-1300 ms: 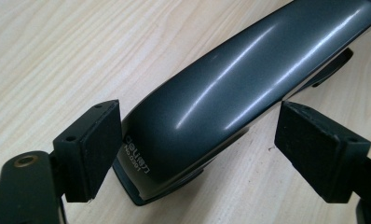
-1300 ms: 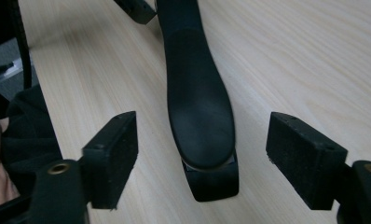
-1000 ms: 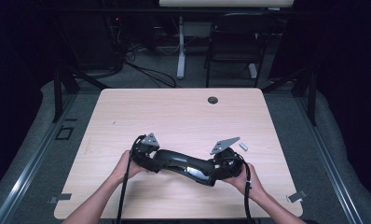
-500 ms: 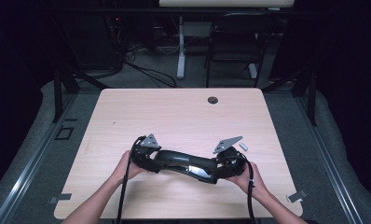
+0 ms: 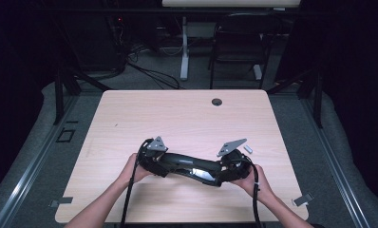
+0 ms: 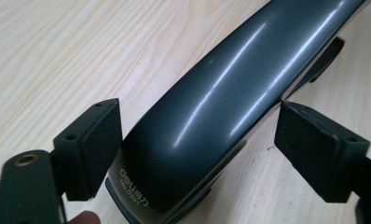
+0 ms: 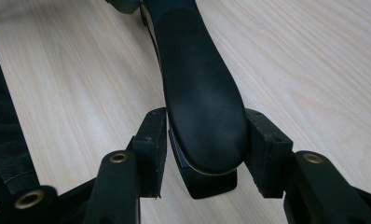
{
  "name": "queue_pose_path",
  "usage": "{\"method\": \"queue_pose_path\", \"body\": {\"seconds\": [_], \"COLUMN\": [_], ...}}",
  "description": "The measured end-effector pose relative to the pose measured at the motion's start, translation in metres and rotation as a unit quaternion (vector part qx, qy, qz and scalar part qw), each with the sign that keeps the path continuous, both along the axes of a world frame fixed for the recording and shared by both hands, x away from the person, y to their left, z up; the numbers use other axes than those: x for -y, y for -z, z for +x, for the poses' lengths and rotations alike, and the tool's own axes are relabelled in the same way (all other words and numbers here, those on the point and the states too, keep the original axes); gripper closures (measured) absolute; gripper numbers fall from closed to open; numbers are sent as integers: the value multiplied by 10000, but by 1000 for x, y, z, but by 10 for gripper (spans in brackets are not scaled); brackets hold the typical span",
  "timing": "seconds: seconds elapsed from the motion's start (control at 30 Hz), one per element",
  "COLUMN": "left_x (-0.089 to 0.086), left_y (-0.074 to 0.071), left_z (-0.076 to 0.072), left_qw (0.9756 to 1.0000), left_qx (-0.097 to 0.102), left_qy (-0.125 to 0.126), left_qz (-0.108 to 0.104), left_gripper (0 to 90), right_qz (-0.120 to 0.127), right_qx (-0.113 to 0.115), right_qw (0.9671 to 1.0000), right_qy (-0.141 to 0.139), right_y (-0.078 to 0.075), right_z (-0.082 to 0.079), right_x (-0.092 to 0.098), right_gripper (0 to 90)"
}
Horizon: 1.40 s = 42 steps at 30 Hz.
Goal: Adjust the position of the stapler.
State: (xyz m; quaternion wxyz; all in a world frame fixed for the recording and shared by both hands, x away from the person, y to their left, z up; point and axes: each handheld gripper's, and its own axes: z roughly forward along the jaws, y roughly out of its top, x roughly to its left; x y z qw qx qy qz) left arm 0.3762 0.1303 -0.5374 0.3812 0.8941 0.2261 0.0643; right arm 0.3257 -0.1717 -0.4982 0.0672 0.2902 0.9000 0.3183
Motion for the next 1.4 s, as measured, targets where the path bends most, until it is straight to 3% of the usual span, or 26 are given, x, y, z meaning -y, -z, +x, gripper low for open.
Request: {"method": "queue_pose_path", "body": {"seconds": [0.3, 0.5, 0.8, 1.0, 1.23, 1.37, 1.4], "left_x": [-2, 10, 9, 9, 10, 12, 12], "left_y": [-3, 3, 5, 3, 3, 2, 3], "left_z": [1, 1, 4, 4, 3, 3, 3], "left_qw": [9997, 9999, 9991, 9991, 9990, 9989, 9988], "left_qx": [-159, -95, -341, -353, -369, -307, -329], "left_qy": [44, 97, 261, 216, 186, 237, 273], "left_qz": [-191, 88, 39, 137, 154, 276, 227], "left_gripper": [240, 199, 241, 275, 288, 290, 290], "right_qz": [-52, -58, -120, -99, -90, -73, -75], "right_qx": [-9, -31, -39, -23, -71, -76, -71], "right_qw": [9999, 9999, 9996, 9996, 9999, 9999, 9999], "right_qy": [112, 117, 254, 275, 65, 93, 108], "right_y": [0, 0, -1, 0, 1, 1, 1], "right_z": [6, 9, 13, 20, 29, 27, 27], "right_x": [4, 6, 9, 9, 13, 13, 13], "right_gripper": [510, 507, 479, 463, 464, 465, 465]}}
